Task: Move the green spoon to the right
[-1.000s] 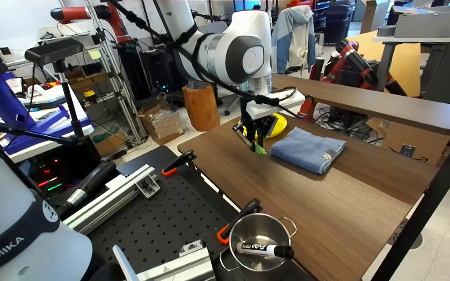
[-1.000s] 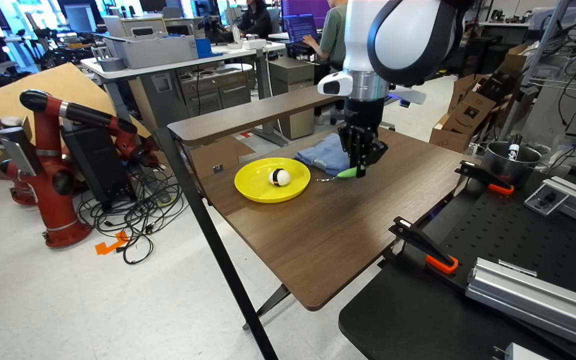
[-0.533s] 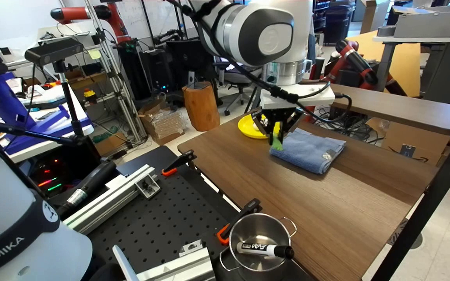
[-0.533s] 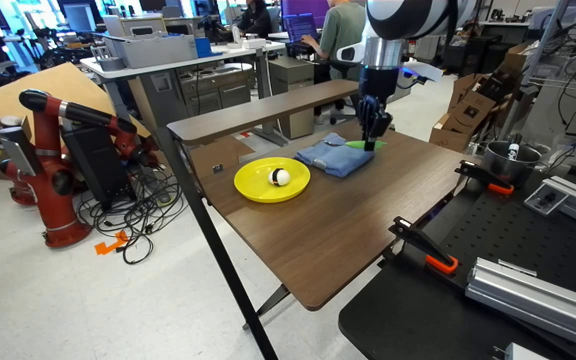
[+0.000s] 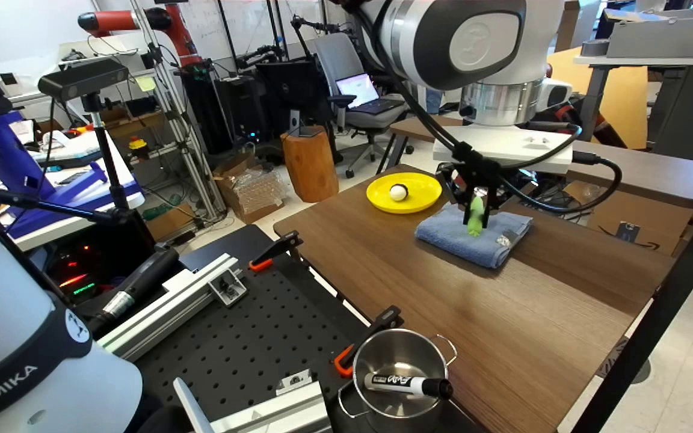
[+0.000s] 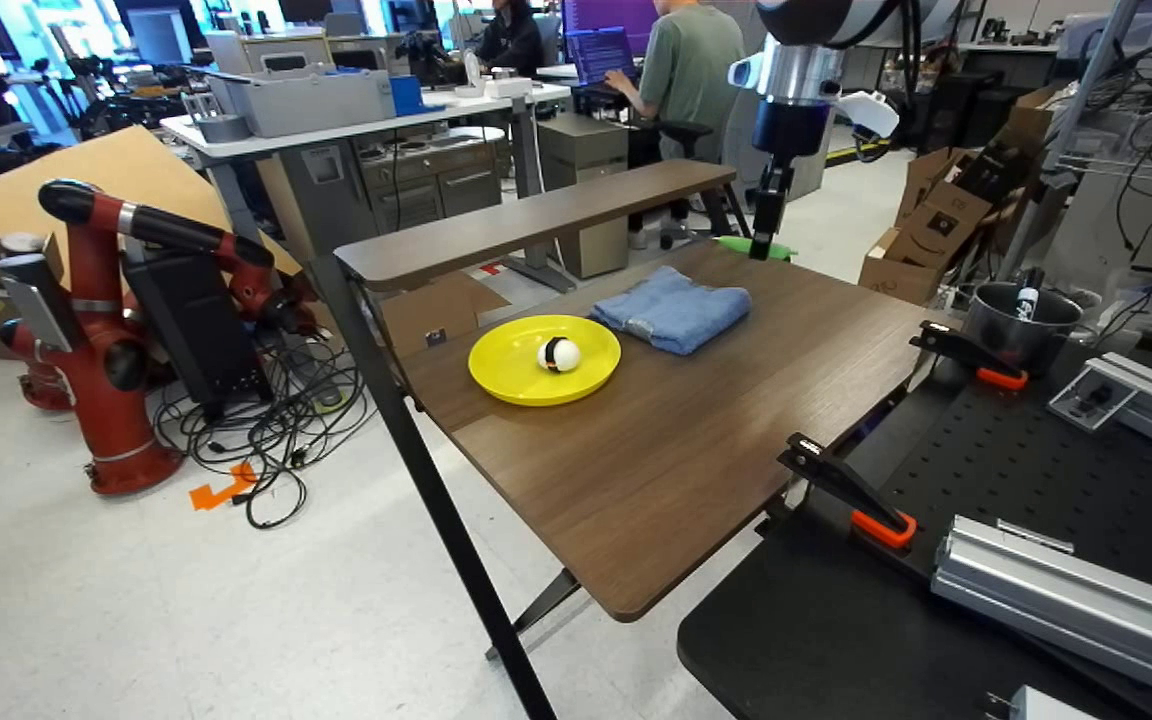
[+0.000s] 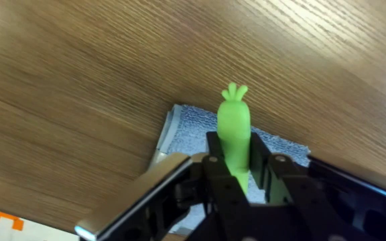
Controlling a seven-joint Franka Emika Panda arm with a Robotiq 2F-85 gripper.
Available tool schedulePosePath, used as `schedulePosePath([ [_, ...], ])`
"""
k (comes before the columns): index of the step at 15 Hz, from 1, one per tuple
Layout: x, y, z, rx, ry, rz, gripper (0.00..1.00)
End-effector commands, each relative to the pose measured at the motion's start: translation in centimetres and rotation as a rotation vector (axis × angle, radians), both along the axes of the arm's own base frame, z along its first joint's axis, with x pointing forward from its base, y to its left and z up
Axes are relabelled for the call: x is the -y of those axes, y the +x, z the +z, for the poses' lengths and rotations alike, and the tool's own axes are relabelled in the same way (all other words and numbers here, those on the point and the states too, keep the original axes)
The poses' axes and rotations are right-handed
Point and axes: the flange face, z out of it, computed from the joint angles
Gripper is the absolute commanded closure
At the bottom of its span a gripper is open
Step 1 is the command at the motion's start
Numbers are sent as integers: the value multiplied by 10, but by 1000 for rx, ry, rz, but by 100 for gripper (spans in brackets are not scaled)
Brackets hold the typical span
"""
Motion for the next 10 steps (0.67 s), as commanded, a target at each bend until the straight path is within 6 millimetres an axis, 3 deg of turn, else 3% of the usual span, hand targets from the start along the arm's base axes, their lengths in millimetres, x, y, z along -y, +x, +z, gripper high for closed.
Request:
schedulePosePath([
  [1, 22, 7, -7, -11, 3, -199, 94],
  [5, 50, 16, -20, -12, -17, -423, 94],
  [10, 78, 43, -43, -15, -53, -701, 94],
])
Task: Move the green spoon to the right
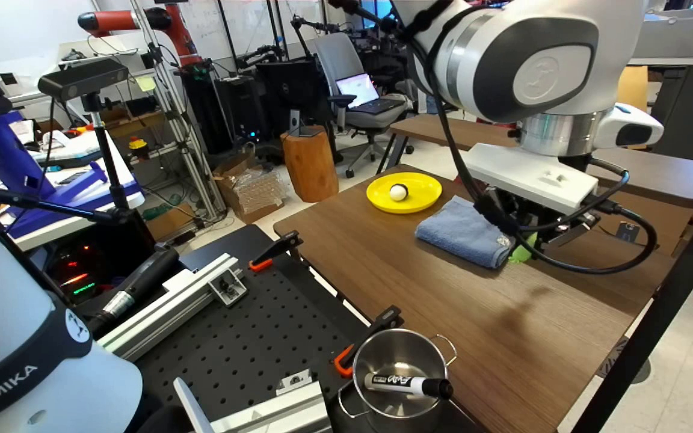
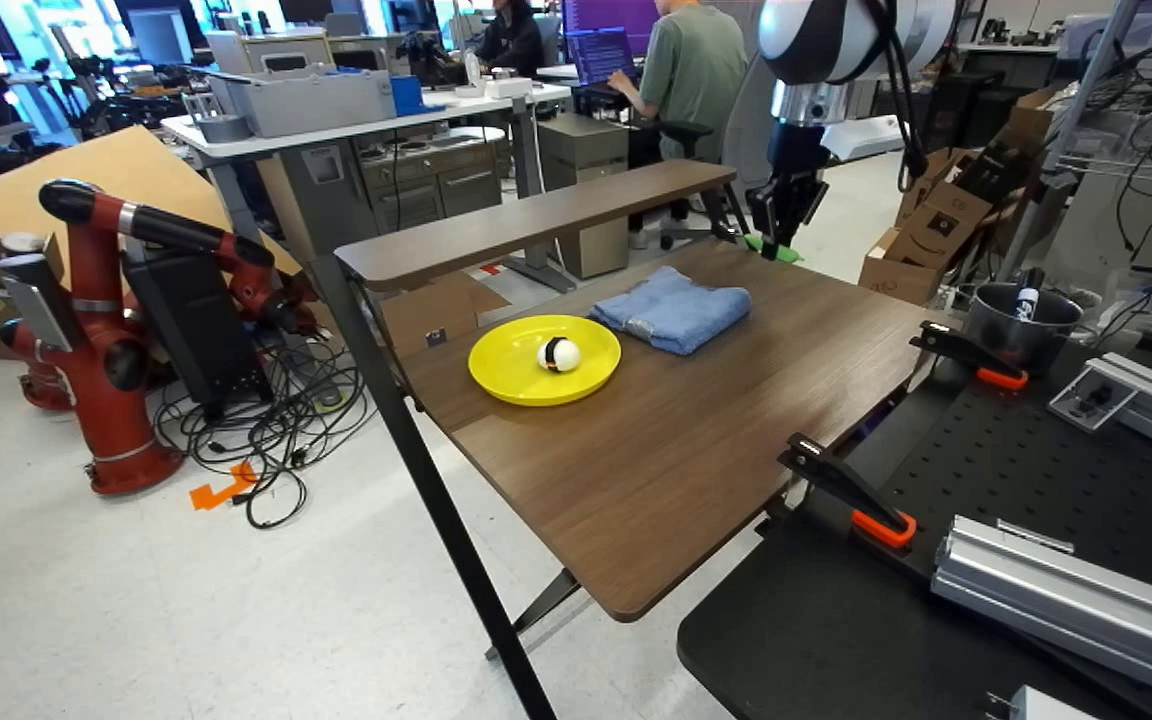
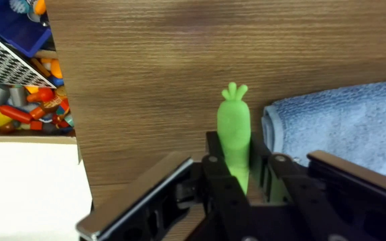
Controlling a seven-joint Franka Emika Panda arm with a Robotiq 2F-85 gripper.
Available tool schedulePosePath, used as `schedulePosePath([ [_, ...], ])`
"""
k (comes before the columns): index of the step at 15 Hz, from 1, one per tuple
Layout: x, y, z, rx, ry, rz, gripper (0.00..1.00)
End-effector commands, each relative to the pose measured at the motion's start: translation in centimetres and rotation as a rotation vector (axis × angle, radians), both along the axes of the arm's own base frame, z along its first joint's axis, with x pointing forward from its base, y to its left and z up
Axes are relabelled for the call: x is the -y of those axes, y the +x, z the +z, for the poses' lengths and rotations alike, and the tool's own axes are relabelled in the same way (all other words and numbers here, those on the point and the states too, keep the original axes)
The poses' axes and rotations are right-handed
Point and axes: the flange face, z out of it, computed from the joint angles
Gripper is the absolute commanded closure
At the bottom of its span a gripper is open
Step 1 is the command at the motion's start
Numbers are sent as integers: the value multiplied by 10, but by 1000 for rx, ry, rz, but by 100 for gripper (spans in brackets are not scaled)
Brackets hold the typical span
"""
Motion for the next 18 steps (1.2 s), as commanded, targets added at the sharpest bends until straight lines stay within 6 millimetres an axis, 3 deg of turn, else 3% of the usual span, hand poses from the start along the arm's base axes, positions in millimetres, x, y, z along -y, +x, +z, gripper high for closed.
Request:
schedulePosePath([
  [1, 18, 25, -19, -11, -33, -185, 94],
  [6, 47, 45, -46, -32, -79, -354, 94],
  [10, 53, 54, -63, -63, -104, -415, 94],
  [11, 52, 57, -65, -68, -109, -424, 81],
  [12, 51, 58, -66, -77, -119, -427, 51],
  [14, 47, 62, -67, -99, -136, -424, 43],
  [18, 38, 65, -67, -126, -149, -406, 14],
])
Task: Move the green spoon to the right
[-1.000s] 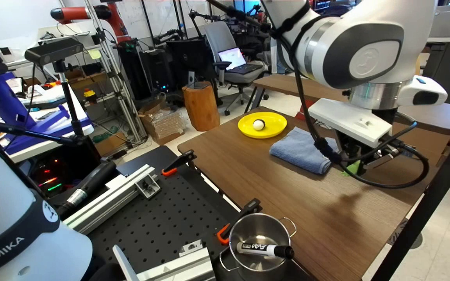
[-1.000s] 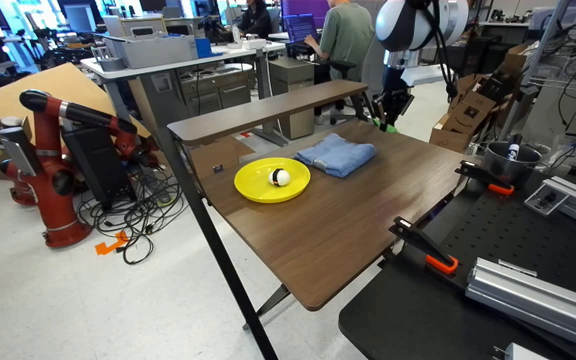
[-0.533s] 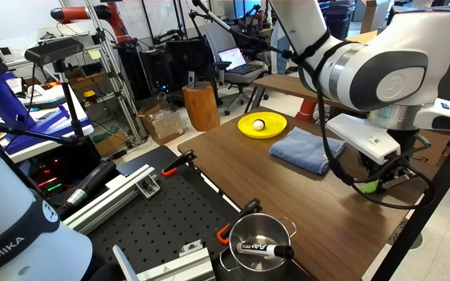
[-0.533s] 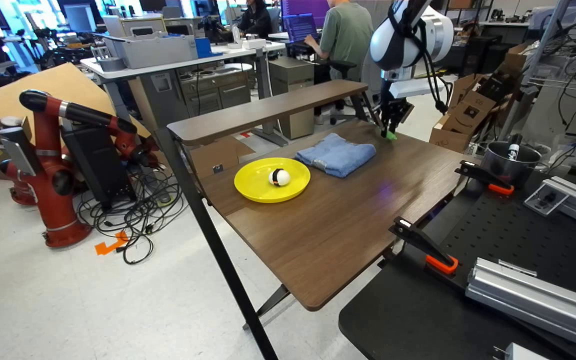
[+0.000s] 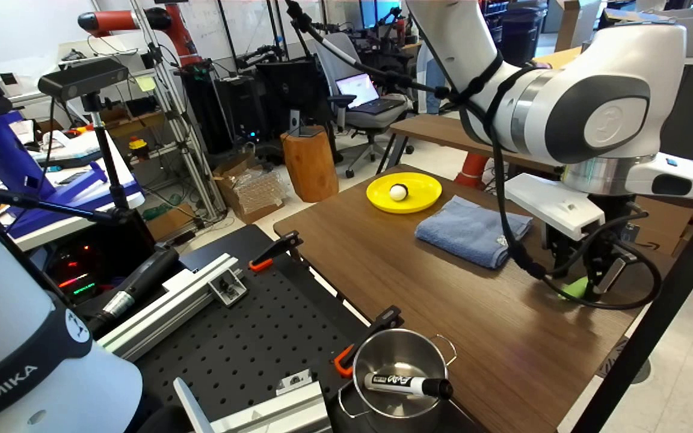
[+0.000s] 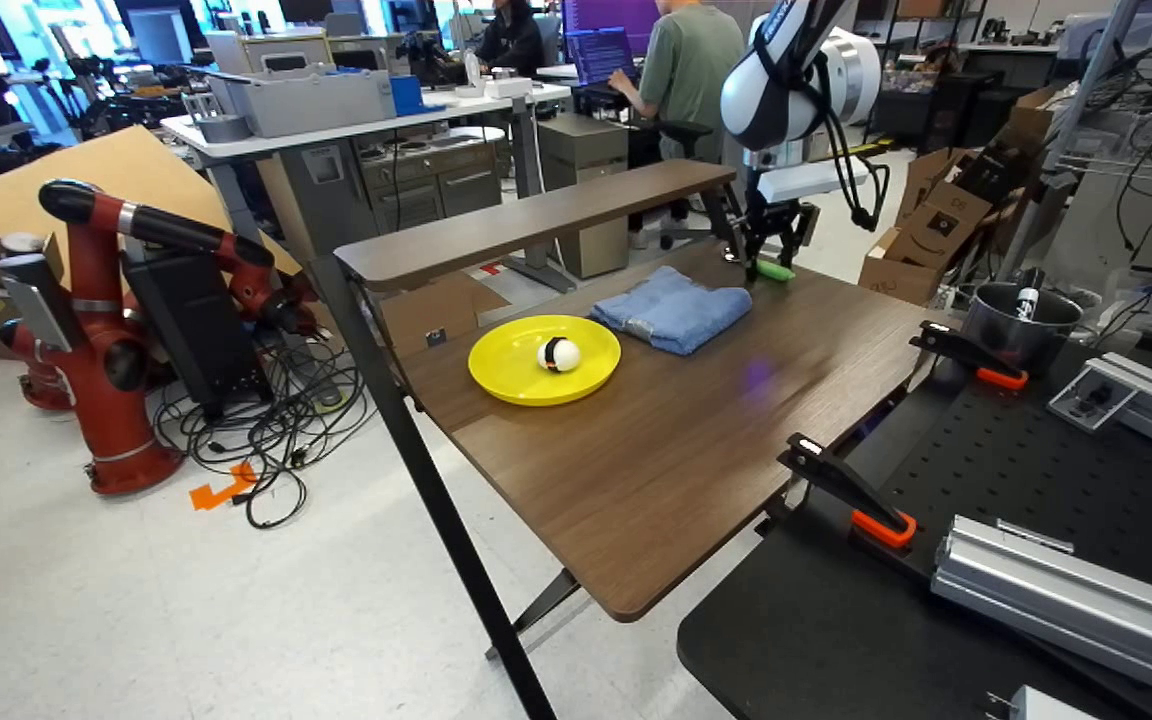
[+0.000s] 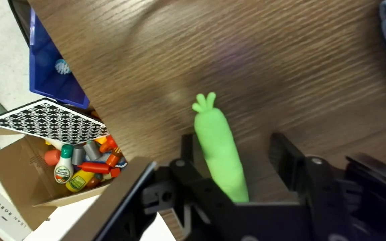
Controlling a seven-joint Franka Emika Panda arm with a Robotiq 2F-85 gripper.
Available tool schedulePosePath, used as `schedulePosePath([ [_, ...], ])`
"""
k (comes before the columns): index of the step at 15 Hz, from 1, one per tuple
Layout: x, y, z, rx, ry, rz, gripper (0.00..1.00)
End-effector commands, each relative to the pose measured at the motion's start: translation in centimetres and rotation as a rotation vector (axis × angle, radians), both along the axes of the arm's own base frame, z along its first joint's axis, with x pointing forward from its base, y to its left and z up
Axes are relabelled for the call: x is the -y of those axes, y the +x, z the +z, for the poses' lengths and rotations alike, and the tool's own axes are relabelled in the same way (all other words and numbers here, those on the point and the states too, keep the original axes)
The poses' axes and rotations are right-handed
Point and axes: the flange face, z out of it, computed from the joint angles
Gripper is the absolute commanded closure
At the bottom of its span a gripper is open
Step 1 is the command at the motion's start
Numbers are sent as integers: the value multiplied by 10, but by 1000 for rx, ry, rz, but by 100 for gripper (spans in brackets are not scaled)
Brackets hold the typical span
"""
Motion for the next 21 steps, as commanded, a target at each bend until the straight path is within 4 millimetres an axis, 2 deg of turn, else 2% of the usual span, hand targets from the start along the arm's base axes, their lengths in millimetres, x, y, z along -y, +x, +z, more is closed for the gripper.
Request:
schedulePosePath([
  [1, -3, 6, 1, -40, -22, 10, 7],
  [2, -5, 4, 5, -30, -12, 21, 1],
  [6, -3, -2, 23, 6, -14, 27, 0],
  [9, -2, -11, 49, 45, 1, 45, 0],
  [13, -8, -37, 87, 90, 19, 108, 0],
  [14, -1, -17, 74, 55, 0, 73, 0],
  [16, -5, -29, 85, 63, 7, 88, 0],
  [21, -8, -34, 83, 69, 7, 95, 0],
])
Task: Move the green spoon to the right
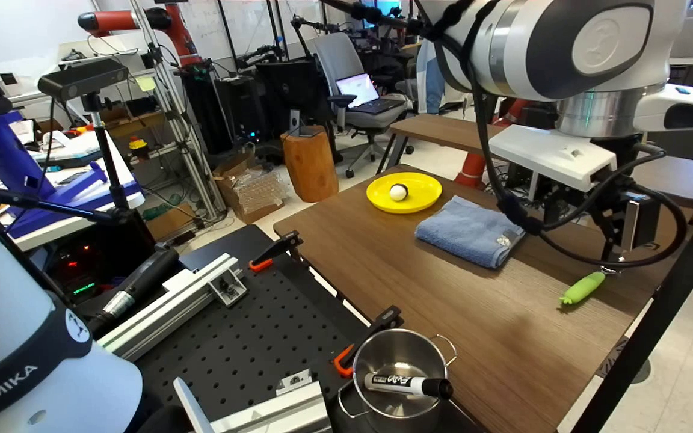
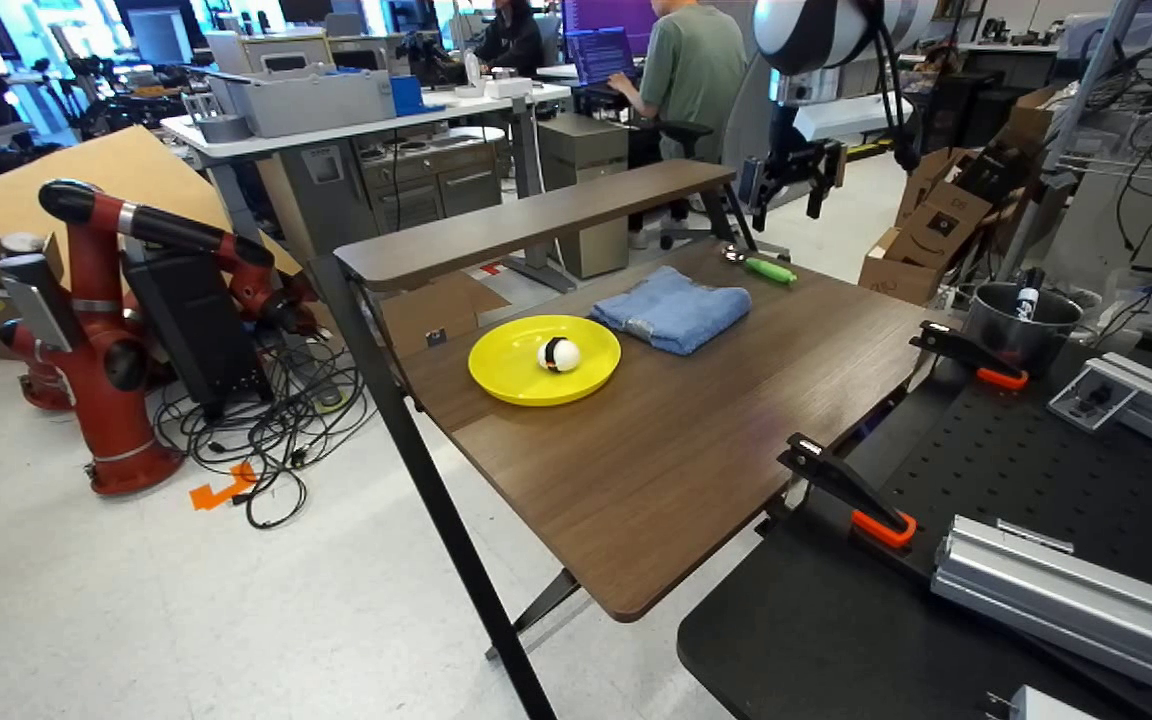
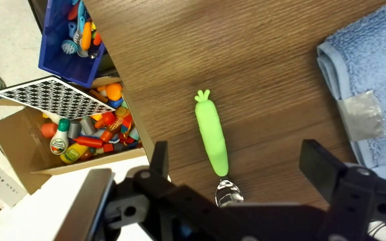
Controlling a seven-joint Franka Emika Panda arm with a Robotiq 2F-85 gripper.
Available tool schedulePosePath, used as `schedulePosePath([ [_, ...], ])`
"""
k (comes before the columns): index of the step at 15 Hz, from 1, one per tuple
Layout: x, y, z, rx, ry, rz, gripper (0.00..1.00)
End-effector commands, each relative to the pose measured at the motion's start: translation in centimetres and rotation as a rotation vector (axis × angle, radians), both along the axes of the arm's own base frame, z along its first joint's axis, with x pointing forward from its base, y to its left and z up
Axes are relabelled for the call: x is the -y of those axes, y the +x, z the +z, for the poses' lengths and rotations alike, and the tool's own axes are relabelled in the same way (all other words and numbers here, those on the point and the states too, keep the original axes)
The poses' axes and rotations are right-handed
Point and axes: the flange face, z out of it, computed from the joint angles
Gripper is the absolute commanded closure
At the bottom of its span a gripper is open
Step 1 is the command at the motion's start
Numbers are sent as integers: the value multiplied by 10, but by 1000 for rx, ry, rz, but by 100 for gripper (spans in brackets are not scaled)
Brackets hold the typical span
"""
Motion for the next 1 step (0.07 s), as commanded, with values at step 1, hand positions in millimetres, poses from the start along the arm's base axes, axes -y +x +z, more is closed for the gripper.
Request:
schedulePosePath([
  [1, 1, 0, 0, 0, 0, 0, 0],
])
